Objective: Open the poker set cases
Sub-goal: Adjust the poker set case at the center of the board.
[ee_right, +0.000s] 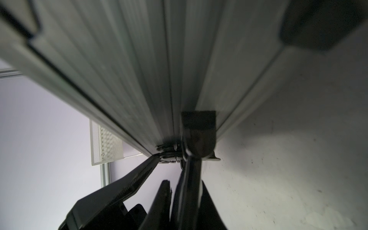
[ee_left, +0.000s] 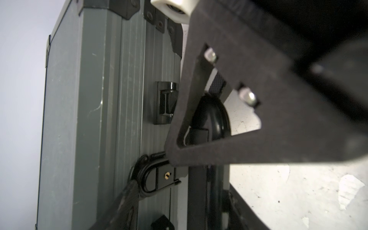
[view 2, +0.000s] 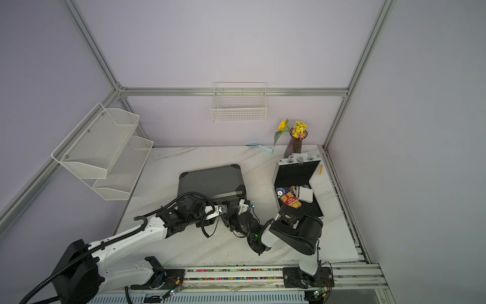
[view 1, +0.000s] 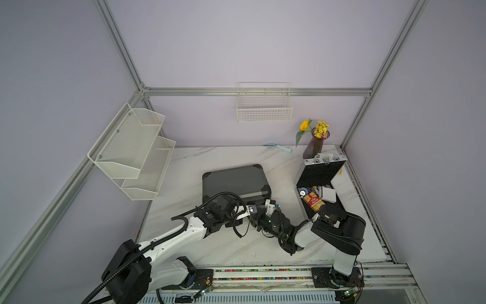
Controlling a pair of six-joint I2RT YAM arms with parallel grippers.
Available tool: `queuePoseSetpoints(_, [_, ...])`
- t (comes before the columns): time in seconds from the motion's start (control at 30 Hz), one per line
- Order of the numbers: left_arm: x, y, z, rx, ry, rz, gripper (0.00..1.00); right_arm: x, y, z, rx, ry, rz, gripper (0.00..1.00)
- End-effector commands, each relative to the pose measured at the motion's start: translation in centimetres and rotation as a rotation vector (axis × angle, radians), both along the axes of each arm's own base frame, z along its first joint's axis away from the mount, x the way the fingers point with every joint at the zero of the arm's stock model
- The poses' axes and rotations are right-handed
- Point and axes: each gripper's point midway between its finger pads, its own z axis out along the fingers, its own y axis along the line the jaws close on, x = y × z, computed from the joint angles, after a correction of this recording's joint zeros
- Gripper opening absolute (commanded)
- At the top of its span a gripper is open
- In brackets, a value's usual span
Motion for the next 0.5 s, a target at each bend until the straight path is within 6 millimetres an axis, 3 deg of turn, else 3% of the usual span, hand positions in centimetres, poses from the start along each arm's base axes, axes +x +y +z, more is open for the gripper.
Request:
queuePoseSetpoints(0.0, [-2.4, 2.0, -2.8, 0.143, 0.124, -0.074, 0.27, -2.8, -0.7, 16.8, 0.425, -0.398, 0.059, 0.00])
queuePoseSetpoints(0.23, [-2.6, 1.8, -2.3, 0.127, 0.133, -0.069, 0.26, -2.8, -0.8, 16.8, 0.423, -0.401, 0.058, 0.00])
queuePoseSetpoints(0.47, [-0.2, -0.3, 4.6, -0.085, -0.124, -0.068, 0.66, -2.7, -0.7, 16.4, 0.419, -0.390, 0.060, 0.00])
